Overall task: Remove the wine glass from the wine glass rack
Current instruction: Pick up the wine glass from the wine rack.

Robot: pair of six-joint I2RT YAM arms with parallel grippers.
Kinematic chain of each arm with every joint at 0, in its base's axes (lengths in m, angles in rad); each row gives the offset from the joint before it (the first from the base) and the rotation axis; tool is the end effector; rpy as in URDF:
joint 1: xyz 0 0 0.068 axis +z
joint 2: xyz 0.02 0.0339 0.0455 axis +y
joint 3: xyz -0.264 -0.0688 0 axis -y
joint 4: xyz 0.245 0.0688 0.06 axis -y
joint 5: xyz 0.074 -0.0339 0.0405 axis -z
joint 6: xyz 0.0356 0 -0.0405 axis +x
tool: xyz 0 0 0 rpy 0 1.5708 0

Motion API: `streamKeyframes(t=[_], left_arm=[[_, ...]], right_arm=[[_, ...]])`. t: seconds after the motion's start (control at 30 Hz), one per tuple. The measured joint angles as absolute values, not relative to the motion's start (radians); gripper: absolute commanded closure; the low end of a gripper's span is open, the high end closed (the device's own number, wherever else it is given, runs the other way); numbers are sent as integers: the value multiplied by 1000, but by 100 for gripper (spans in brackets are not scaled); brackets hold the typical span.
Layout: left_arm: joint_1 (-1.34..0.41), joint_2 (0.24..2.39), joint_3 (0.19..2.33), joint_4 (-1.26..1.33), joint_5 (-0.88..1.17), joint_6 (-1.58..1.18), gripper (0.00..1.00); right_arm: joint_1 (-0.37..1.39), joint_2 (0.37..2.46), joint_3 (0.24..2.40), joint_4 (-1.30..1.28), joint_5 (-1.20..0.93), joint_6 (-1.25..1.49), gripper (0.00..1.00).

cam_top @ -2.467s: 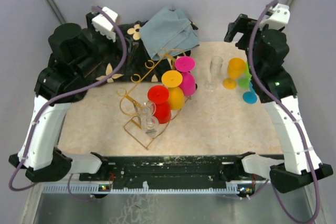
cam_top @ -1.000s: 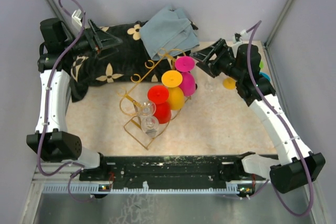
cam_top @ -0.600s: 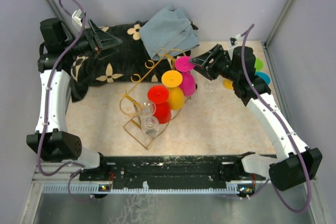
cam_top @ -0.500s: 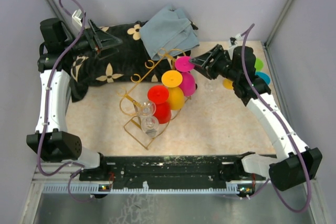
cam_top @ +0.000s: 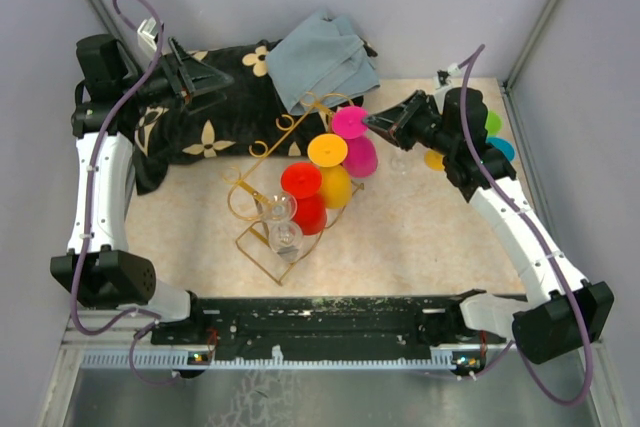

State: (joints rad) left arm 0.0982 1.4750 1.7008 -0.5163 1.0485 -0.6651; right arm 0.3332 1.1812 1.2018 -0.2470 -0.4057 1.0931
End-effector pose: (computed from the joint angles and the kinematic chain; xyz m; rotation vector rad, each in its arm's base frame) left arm 0.3096 -0.0005 0.4633 0.0481 1.9259 -1.3509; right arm 0.2481 0.1007 0.3988 0.4328 1.9565 1.3372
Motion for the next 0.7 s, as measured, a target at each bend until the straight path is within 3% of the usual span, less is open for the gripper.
streamKeyframes(t=[0.7], left_arm=[[99,1478,1701,-516,1060,-679,2]], right_arm=[[322,1120,1235,-295,-329,1184,100]])
